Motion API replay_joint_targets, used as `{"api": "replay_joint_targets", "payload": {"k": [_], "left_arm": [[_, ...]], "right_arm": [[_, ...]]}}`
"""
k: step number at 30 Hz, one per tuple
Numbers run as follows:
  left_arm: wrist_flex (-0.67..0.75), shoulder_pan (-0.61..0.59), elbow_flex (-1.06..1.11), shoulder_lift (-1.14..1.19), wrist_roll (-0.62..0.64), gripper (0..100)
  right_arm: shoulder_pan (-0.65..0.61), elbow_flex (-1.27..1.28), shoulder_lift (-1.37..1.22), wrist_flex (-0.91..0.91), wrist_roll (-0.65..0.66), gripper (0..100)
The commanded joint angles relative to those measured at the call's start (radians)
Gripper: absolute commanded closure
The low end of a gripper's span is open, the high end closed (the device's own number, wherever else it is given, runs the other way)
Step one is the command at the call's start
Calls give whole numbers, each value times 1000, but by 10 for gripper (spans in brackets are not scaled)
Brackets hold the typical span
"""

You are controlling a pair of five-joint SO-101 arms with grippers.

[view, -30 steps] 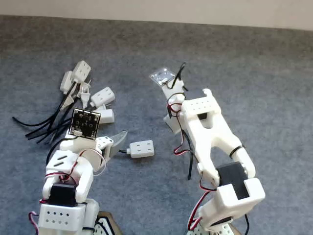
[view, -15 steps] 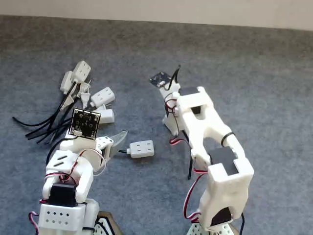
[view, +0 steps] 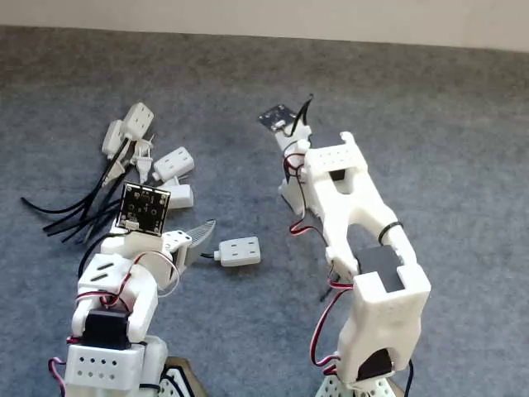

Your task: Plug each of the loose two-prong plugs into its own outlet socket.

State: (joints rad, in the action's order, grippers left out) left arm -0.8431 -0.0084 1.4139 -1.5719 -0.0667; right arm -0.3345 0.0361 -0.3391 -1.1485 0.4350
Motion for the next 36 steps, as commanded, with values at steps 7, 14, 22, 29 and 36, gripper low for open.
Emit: {"api": "replay_joint_targets", "payload": {"k": [7,14,22,29,36], "left_arm": [[11,-8,-33,-8,6,649],[11,-8,-33,-10,6,649],[11,-8,-33,-10,6,649],[11,-8,-33,-10,6,649],[11,-8,-33,-10,6,649]], "right_arm": [[12,8,12,-8,6,839],[68,54,13,-2,6,839],[74,61,12,19,8,839],[74,51,-76,19,8,946],[81,21,-125,45,2,992]]}}
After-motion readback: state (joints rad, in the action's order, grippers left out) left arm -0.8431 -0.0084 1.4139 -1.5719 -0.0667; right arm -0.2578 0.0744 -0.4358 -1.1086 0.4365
